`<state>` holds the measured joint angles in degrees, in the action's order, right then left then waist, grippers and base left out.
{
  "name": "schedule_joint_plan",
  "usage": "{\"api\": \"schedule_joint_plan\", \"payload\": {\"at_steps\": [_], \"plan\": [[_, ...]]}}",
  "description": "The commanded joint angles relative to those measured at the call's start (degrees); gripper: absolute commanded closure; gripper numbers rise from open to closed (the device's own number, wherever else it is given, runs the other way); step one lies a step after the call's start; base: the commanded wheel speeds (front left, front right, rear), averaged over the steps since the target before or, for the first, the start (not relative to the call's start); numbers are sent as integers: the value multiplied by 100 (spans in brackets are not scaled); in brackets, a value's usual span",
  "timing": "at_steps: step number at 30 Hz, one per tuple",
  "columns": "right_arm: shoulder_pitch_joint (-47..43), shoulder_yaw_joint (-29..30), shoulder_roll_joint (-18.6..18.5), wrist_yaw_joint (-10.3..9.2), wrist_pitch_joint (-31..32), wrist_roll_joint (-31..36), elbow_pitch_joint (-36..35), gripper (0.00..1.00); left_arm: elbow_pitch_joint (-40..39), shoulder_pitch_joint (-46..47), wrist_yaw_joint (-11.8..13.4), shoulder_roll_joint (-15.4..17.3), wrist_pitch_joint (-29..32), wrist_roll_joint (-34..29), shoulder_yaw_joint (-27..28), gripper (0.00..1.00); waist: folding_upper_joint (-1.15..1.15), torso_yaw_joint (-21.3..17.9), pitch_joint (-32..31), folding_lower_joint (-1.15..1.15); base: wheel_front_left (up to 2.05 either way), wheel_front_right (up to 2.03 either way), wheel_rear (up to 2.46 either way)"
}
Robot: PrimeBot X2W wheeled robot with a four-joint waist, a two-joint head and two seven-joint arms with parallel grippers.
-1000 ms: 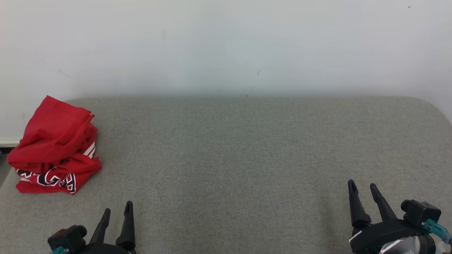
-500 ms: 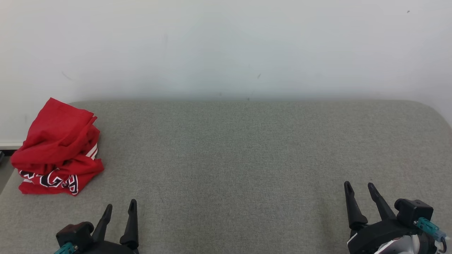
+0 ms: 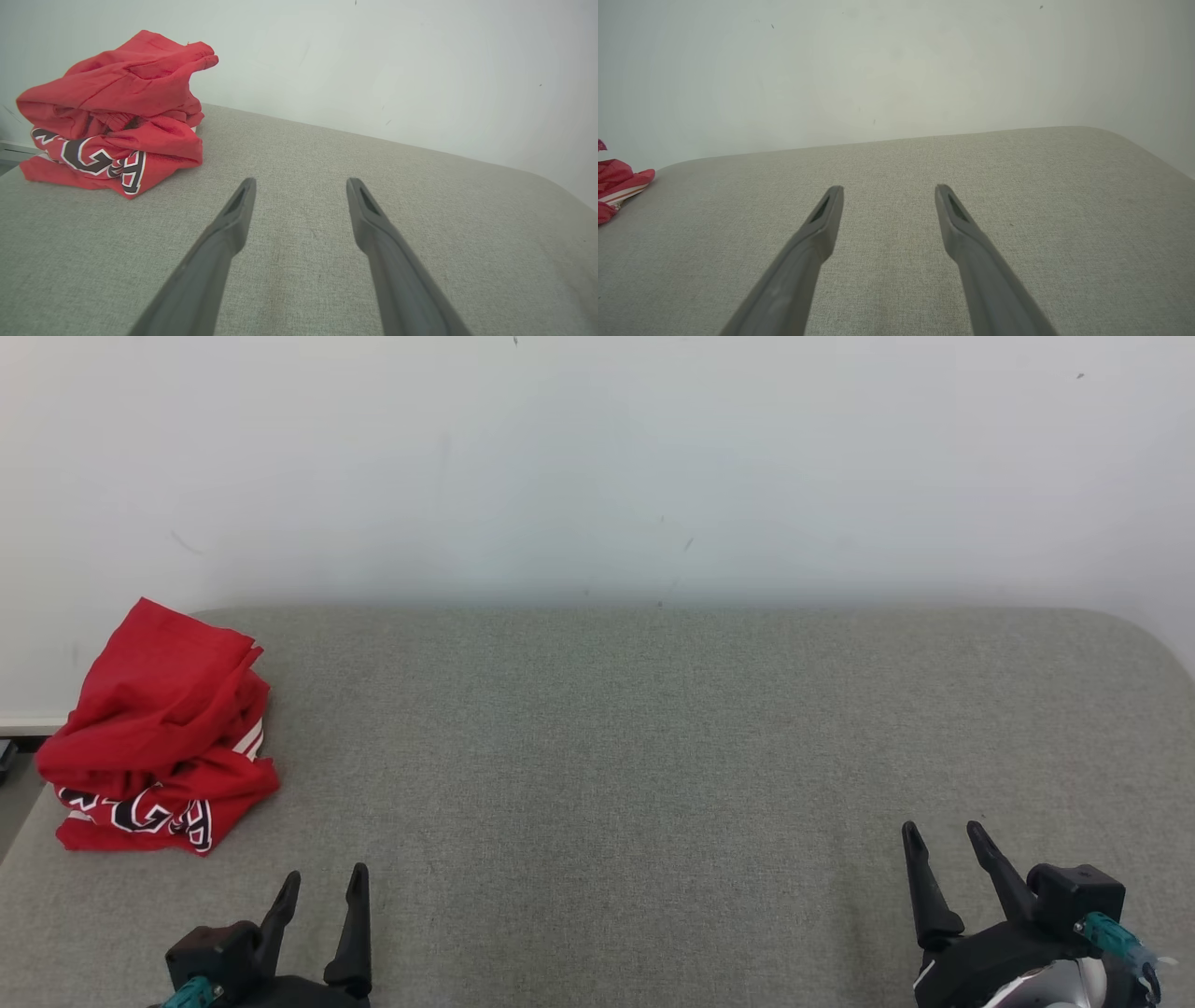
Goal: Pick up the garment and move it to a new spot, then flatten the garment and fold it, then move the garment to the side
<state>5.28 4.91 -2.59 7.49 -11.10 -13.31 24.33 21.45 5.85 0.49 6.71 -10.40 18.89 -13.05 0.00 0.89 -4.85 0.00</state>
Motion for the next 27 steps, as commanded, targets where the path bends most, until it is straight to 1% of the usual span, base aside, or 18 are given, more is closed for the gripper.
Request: {"api": "schedule_joint_plan", "payload": {"at_steps": [1,11,21,27], "plan": [[77,-4,-47,0,-57,143,27,0,-24,29,11,61,-42,-124,-24,0,0,6,-7,0,0,0,0],[108,-46,-50,0,-131,417,120,0,4,30,59,87,-91,-307,-101,0,0,12,-35,0,0,0,0],[114,-58,-48,0,-161,328,178,0,6,12,81,110,-56,-179,-130,0,0,31,-52,0,0,0,0],[101,-95,-46,0,-181,313,179,0,9,32,105,133,-49,-136,-128,0,0,120,-41,0,0,0,0]]}}
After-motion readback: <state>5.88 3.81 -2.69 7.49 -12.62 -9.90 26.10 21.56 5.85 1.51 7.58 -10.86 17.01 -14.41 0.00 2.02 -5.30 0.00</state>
